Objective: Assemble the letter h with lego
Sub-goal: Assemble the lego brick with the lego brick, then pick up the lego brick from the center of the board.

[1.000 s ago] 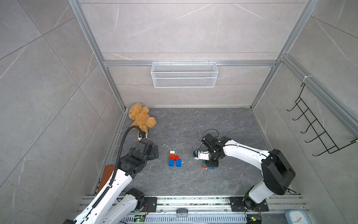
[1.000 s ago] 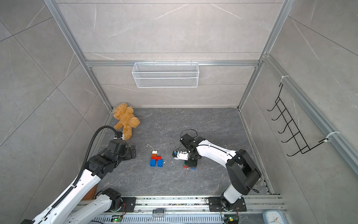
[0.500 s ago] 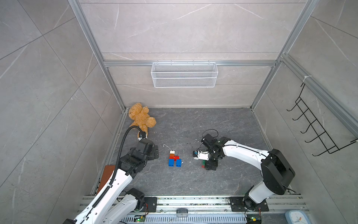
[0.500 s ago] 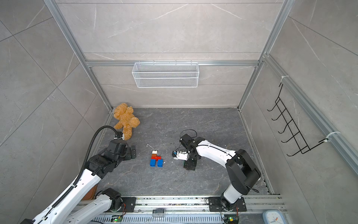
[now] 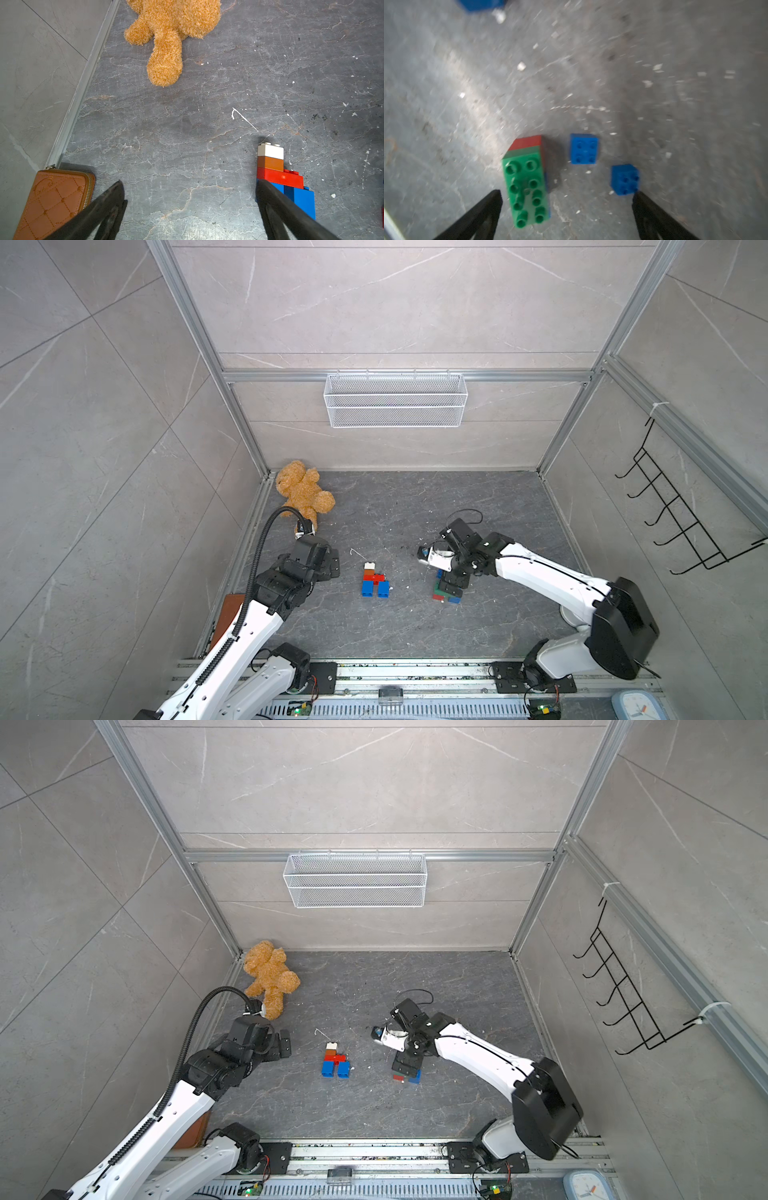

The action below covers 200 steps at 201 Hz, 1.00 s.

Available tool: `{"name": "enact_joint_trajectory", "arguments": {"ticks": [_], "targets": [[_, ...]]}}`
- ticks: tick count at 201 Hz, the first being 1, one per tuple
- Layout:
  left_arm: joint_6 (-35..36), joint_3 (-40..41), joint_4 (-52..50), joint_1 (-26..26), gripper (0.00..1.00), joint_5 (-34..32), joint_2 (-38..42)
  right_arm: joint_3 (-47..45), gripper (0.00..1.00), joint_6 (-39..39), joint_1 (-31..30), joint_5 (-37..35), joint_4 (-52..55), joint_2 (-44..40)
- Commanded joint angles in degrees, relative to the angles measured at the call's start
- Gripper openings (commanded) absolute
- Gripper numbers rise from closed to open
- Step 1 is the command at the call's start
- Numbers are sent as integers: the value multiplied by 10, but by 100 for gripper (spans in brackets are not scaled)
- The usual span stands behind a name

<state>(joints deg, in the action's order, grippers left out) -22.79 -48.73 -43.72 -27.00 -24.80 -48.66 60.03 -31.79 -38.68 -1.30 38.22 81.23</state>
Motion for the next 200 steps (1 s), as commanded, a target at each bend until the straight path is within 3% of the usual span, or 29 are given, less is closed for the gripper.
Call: {"name": "enact_joint_trajectory", "arguments": {"ticks": [1, 36, 60, 81, 103, 127, 144, 200], "targets": [[-11, -25, -8, 0, 100, 24, 11, 17, 100, 140, 4, -74, -74, -44], [-4, -35, -8, 0, 100, 60, -1, 92, 100, 413, 13, -119, 12, -29], [1, -42, -11, -1, 100, 67, -18, 64, 100, 586, 23, -110, 3, -64], [4, -44, -13, 0, 100, 65, -24, 22, 100, 680, 24, -132, -21, -106], [8, -34, -7, 0, 100, 59, -18, 21, 100, 719, 25, -179, -11, -138], [11, -31, -1, 0, 100, 57, -14, 75, 100, 782, 28, -255, 107, -116], [12, -31, 0, 0, 100, 59, -18, 103, 100, 764, 29, -235, 143, -79], [10, -28, -9, 0, 100, 47, -21, 131, 84, 869, 30, -238, 193, 65]]}}
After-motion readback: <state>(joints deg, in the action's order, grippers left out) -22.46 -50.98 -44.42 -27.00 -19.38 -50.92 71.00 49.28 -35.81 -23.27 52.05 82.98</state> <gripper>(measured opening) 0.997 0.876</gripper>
